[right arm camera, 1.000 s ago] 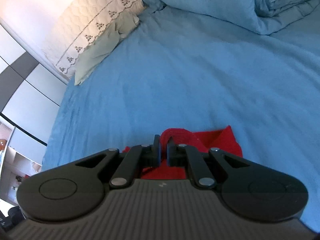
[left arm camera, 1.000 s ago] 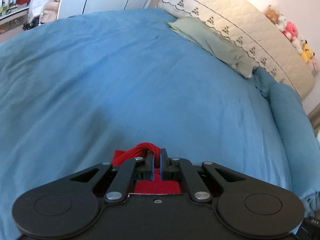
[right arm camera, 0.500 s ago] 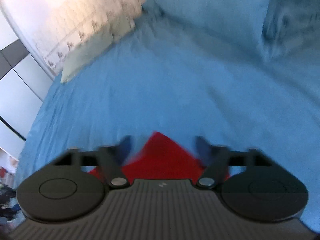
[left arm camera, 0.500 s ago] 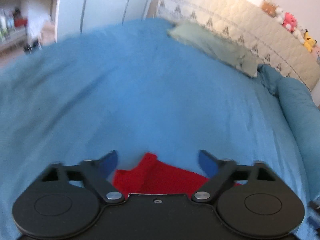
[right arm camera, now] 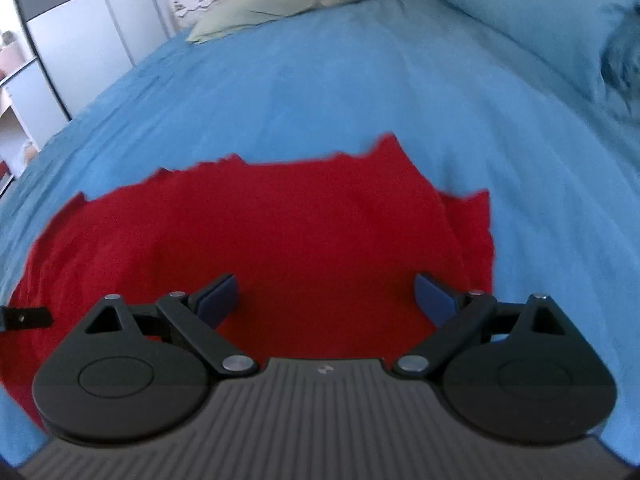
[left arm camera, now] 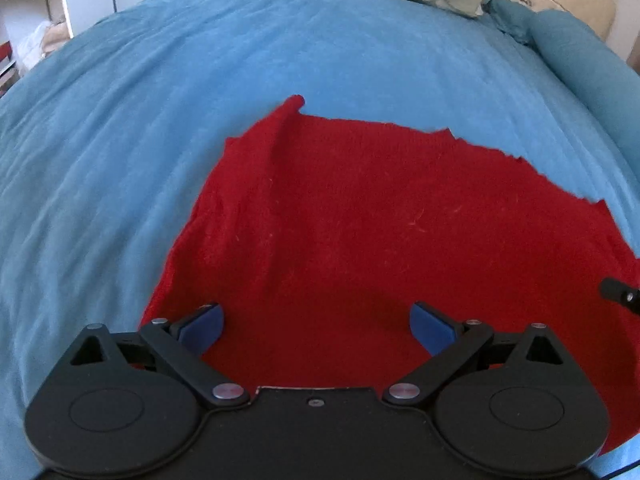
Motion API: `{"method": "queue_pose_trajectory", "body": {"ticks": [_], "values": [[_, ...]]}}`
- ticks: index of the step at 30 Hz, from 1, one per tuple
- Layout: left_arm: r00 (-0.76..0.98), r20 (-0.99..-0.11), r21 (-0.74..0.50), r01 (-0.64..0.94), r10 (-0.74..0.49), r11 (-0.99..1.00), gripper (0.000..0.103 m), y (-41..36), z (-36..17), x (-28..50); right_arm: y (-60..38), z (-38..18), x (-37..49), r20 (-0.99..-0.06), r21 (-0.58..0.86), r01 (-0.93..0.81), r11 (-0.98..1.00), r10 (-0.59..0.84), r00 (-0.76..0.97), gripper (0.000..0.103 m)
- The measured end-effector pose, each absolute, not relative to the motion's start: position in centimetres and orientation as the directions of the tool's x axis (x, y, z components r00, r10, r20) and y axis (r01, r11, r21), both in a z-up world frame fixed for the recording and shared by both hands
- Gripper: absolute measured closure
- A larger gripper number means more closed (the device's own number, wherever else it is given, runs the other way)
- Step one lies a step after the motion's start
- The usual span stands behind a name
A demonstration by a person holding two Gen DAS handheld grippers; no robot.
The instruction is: Fold small clothes
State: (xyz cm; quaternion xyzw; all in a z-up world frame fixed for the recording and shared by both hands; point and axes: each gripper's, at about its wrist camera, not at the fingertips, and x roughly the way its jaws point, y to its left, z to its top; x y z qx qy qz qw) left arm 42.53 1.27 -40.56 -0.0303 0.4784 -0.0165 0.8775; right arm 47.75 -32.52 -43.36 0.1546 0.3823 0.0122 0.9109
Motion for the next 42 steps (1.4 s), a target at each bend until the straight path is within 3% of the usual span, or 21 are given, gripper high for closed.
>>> {"method": "queue_pose_trajectory", "body": {"ticks": [6, 9, 18, 23, 28, 32, 33, 36, 42], "values": [[0.479, -0.876, -0.062, -0.015, -0.047, 0.998, 0.0, 0.9, -40.6, 43.9, -31.0, -43.9, 48.0, -0.698, 0.206, 0.041, 0.978, 0.117, 0.707, 0.0], [0.467, -0.884, -0.058, -0.042, -0.032, 0.997, 0.001, 1.1, -39.6, 44.2, -31.8, -43.1, 48.1, -0.698, 0.241, 0.06, 0.969, 0.13, 0.705, 0.0], [0.702, -0.712, -0.049, -0.096, 0.033, 0.994, 0.0, -0.5, -25.3, 37.6, -32.7, -30.4, 40.9, -0.49, 0.203, 0.032, 0.979, 0.073, 0.869, 0.0], [0.655, -0.756, -0.03, -0.027, -0.005, 0.999, 0.0, -3.6, -23.4, 35.1, -33.2, -26.2, 35.8, -0.544, 0.237, 0.096, 0.967, 0.05, 0.838, 0.0], [0.585, -0.808, -0.023, 0.098, -0.077, 0.995, 0.0, -7.0, -28.0, 35.2, -33.4, -30.7, 32.6, -0.694, 0.311, 0.234, 0.921, 0.052, 0.719, 0.0], [0.558, -0.824, -0.006, 0.17, -0.101, 0.985, 0.0, -9.4, -32.3, 35.6, -33.2, -36.0, 31.0, -0.762, 0.364, 0.378, 0.851, 0.039, 0.647, 0.0], [0.542, -0.832, -0.012, 0.188, -0.114, 0.982, 0.0, -9.7, -33.2, 35.9, -33.2, -37.1, 30.5, -0.767, 0.379, 0.397, 0.836, 0.043, 0.64, 0.001], [0.502, -0.853, -0.022, 0.234, -0.14, 0.972, 0.0, -10.5, -35.6, 36.6, -33.5, -41.1, 30.4, -0.771, 0.474, 0.47, 0.745, 0.093, 0.63, 0.016], [0.459, -0.878, 0.004, 0.297, -0.139, 0.955, 0.0, -11.6, -38.2, 37.4, -33.6, -45.2, 30.9, -0.725, 0.557, 0.538, 0.632, 0.053, 0.687, 0.018]]}}
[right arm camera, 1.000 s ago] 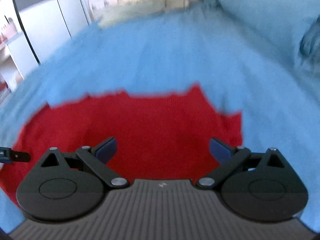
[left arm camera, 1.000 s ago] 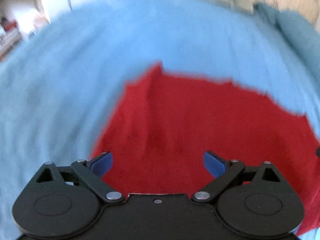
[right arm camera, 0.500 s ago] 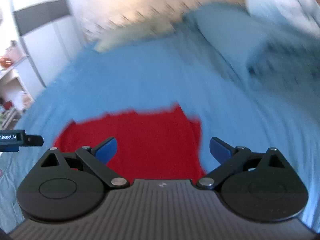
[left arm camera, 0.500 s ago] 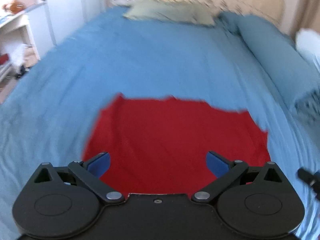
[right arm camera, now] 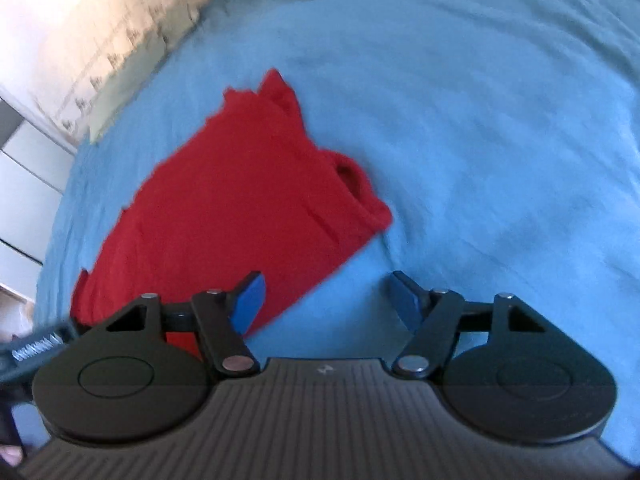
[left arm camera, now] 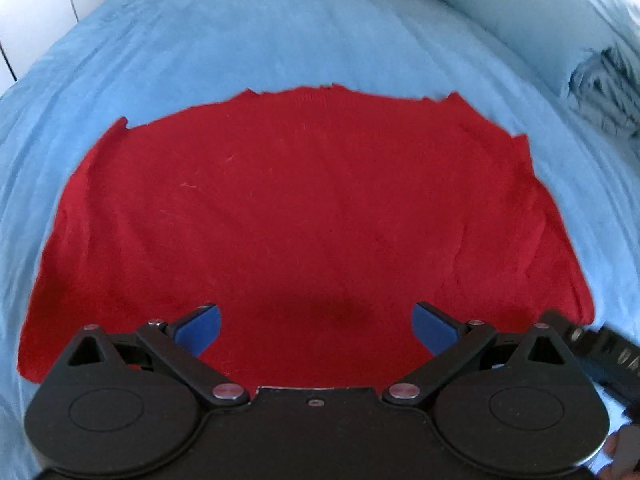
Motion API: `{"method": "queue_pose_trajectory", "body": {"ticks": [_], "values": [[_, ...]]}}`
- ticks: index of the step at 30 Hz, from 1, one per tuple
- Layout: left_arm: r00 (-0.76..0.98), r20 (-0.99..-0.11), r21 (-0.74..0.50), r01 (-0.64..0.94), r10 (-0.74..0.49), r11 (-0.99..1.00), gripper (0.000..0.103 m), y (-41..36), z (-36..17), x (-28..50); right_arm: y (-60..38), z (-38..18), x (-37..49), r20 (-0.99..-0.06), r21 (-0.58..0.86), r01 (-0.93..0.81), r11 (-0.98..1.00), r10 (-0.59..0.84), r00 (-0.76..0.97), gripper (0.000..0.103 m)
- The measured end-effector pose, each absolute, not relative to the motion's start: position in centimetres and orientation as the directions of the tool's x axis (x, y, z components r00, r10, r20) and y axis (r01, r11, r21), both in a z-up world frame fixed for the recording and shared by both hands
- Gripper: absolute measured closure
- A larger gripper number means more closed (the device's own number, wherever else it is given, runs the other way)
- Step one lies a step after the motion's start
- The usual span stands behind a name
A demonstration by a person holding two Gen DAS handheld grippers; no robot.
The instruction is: Fold small clothes
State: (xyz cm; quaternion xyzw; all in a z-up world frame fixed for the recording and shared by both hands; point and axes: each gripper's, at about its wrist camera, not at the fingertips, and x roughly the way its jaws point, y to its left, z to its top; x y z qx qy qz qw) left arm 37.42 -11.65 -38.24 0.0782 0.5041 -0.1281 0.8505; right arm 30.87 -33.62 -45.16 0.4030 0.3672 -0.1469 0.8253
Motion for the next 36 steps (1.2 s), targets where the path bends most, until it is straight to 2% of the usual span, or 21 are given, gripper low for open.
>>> {"method": "queue_pose_trajectory", "body": {"ticks": [3, 9, 13, 16, 20, 23, 28, 32, 36], "values": [[0.453, -0.878, -0.007, 0.31, -0.154, 0.951, 0.0, -11.5, -38.3, 38.3, -33.9, -45.4, 31.3, -0.692, 0.592, 0.527, 0.61, 0.05, 0.72, 0.019], [0.426, -0.884, -0.066, 0.292, -0.192, 0.954, 0.0, -11.0, -38.1, 40.7, -37.0, -47.8, 31.4, -0.622, 0.732, 0.56, 0.389, 0.045, 0.782, 0.022], [0.439, -0.879, -0.061, 0.282, -0.185, 0.958, 0.0, -10.9, -38.1, 41.7, -36.8, -46.6, 32.5, -0.62, 0.713, 0.536, 0.451, 0.049, 0.783, 0.023], [0.468, -0.871, -0.018, 0.27, -0.148, 0.963, 0.0, -10.6, -38.0, 42.1, -36.6, -46.3, 33.3, -0.638, 0.669, 0.524, 0.527, 0.046, 0.769, 0.033], [0.485, -0.869, 0.01, 0.217, -0.099, 0.976, 0.0, -9.4, -38.6, 43.2, -37.1, -46.7, 33.5, -0.657, 0.656, 0.55, 0.516, 0.033, 0.753, 0.064], [0.466, -0.88, -0.005, 0.185, -0.092, 0.983, 0.001, -9.0, -39.6, 44.2, -37.1, -45.6, 33.9, -0.672, 0.621, 0.532, 0.575, 0.042, 0.739, 0.074], [0.44, -0.897, 0.036, 0.178, -0.046, 0.983, 0.0, -9.6, -41.5, 45.1, -35.8, -41.4, 35.4, -0.669, 0.575, 0.49, 0.655, 0.032, 0.742, 0.077], [0.381, -0.922, 0.001, 0.167, -0.064, 0.986, 0.001, -8.5, -40.2, 46.0, -34.1, -37.4, 38.1, -0.677, 0.572, 0.478, 0.667, 0.054, 0.734, 0.078], [0.413, -0.909, -0.008, 0.116, -0.056, 0.993, 0.003, -3.2, -36.9, 45.1, -30.0, -32.3, 42.3, -0.58, 0.635, 0.323, 0.702, 0.158, 0.799, 0.078]]}}
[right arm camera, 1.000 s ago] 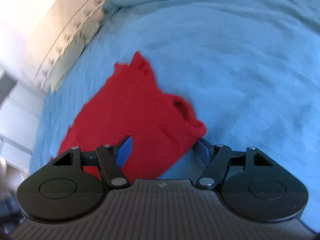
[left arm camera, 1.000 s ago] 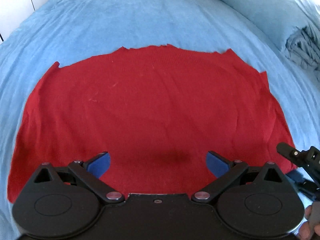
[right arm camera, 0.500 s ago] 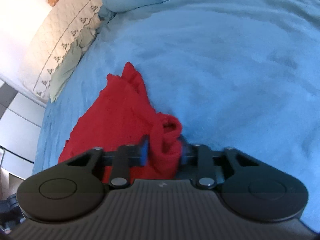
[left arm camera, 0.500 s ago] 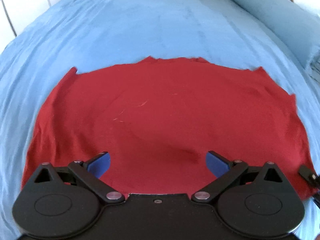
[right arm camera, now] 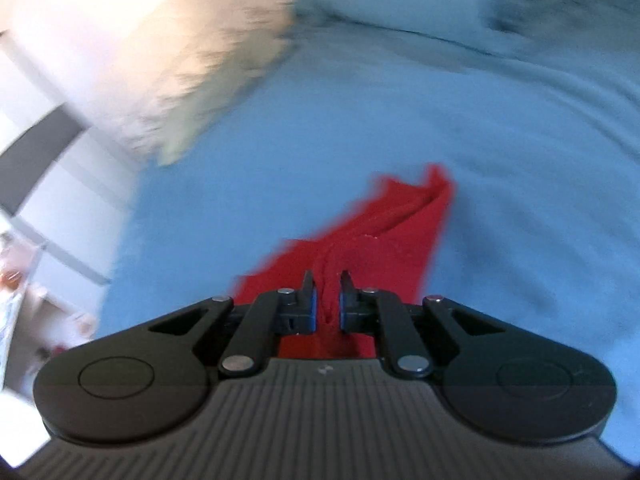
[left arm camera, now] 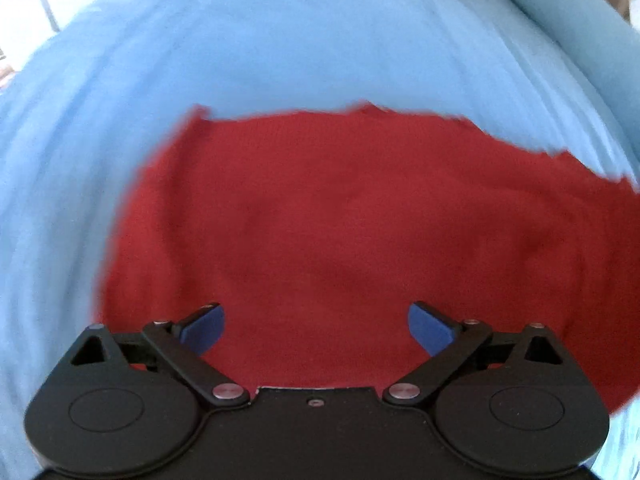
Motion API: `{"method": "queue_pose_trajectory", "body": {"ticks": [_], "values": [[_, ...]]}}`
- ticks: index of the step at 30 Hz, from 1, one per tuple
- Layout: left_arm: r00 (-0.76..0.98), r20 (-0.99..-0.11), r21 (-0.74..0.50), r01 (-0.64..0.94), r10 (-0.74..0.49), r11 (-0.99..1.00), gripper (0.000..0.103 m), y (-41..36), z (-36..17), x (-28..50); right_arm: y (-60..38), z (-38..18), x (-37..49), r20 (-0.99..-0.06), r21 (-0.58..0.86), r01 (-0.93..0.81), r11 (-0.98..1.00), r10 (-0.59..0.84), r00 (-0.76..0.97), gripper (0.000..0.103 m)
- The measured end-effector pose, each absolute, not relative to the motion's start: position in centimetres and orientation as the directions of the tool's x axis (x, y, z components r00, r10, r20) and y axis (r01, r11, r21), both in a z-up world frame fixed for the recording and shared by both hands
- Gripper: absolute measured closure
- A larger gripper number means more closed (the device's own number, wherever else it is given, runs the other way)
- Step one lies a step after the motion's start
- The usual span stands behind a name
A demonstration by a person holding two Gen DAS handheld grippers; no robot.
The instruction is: Fold small clothes
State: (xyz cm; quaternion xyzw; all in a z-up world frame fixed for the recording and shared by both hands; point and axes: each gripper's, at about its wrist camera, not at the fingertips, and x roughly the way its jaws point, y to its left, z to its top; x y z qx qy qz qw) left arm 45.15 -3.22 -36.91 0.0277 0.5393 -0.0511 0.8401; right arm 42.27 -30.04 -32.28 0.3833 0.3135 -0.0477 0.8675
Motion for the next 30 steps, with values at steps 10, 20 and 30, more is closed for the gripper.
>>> {"method": "queue_pose_trajectory", "body": {"ticks": [10, 20, 30], "values": [[0.428, -0.902, 0.052, -0.022, 0.056, 0.998, 0.003, 12.7, -35.0, 39.1, -7.1, -31.3, 49.1, -0.593, 0.545, -0.339, 0.767, 0.638, 0.491, 0.079], [0.383, -0.923, -0.007, -0.111, 0.036, 0.994, 0.003, 16.9, -37.5, 34.5, -1.6, -36.2, 48.5, -0.682, 0.45, -0.405, 0.796, 0.599, 0.419, 0.079], [0.381, -0.924, 0.014, -0.053, 0.033, 0.998, 0.003, 15.7, -38.0, 36.1, -0.7, -37.8, 48.9, -0.693, 0.516, -0.422, 0.746, 0.653, 0.307, 0.043]]}}
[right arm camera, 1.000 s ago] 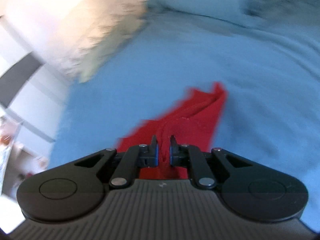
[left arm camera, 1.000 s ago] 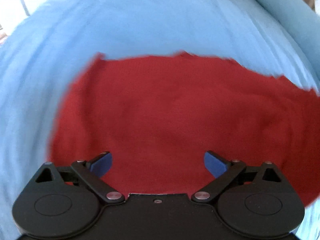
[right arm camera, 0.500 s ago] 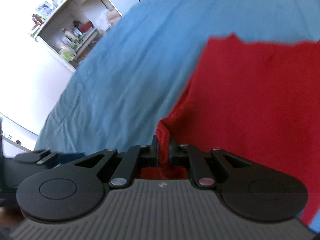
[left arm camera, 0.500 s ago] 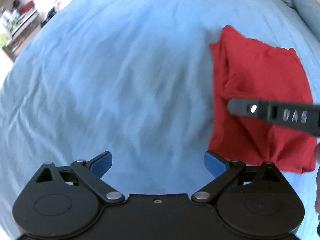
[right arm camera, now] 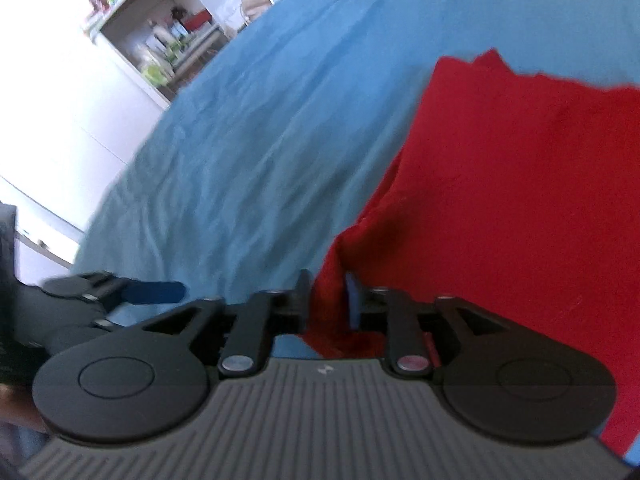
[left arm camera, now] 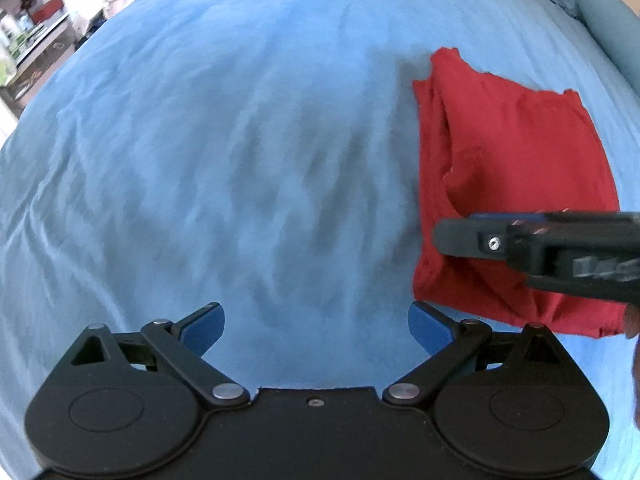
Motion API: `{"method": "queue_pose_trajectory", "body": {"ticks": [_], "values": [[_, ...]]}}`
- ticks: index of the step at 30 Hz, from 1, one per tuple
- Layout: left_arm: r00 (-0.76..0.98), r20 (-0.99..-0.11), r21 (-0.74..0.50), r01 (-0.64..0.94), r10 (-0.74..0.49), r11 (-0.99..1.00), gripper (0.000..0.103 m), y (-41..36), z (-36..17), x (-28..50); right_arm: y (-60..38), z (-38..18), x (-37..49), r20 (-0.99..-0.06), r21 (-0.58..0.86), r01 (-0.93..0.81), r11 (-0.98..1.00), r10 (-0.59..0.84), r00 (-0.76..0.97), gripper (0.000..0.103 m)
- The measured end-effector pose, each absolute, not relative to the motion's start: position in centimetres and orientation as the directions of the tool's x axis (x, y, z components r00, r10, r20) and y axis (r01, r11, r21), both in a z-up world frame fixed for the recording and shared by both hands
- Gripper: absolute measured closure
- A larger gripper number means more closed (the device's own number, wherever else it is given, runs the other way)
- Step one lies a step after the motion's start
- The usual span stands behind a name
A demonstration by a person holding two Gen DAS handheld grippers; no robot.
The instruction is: Fold small clothes
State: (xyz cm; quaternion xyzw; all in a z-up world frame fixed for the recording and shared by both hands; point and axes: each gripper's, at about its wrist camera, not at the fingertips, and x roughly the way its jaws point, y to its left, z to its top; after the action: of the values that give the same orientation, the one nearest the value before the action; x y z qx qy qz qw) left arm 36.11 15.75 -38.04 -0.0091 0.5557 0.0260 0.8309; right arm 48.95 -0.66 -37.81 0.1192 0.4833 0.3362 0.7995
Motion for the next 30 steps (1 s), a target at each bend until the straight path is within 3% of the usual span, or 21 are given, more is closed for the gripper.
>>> {"method": "queue_pose_trajectory", "body": {"ticks": [2, 5, 7, 14, 17, 21, 30], "values": [[0.384, -0.923, 0.015, -0.041, 0.029, 0.999, 0.003, 15.4, -37.8, 36.1, -2.2, -36.8, 48.3, -0.645, 0.541, -0.414, 0.732, 0.677, 0.355, 0.029], [0.393, -0.92, 0.003, -0.032, 0.015, 0.999, 0.003, 15.0, -36.8, 35.6, -5.9, -34.5, 46.1, -0.575, 0.527, -0.403, 0.748, 0.663, 0.48, 0.02], [0.404, -0.915, -0.014, -0.031, 0.0, 0.999, 0.003, 14.6, -35.9, 35.2, -8.8, -33.6, 44.2, -0.578, 0.485, -0.354, 0.799, 0.597, 0.556, 0.017], [0.44, -0.897, -0.053, -0.019, -0.039, 0.998, 0.003, 13.0, -35.4, 36.7, -14.0, -36.3, 39.0, -0.751, 0.167, -0.229, 0.959, 0.274, 0.601, 0.016], [0.444, -0.895, -0.063, -0.02, -0.048, 0.998, 0.003, 12.8, -36.1, 37.6, -15.2, -38.6, 38.8, -0.762, 0.199, -0.152, 0.968, 0.251, 0.597, 0.017], [0.42, -0.906, 0.066, 0.009, 0.057, 0.998, 0.003, 12.4, -38.4, 38.5, -15.6, -41.1, 39.2, -0.761, 0.171, -0.086, 0.982, 0.187, 0.622, 0.018], [0.431, -0.9, 0.126, 0.131, 0.058, 0.983, 0.001, 12.2, -40.2, 39.0, -15.7, -42.8, 39.2, -0.774, 0.122, -0.145, 0.982, 0.186, 0.606, 0.018]]}}
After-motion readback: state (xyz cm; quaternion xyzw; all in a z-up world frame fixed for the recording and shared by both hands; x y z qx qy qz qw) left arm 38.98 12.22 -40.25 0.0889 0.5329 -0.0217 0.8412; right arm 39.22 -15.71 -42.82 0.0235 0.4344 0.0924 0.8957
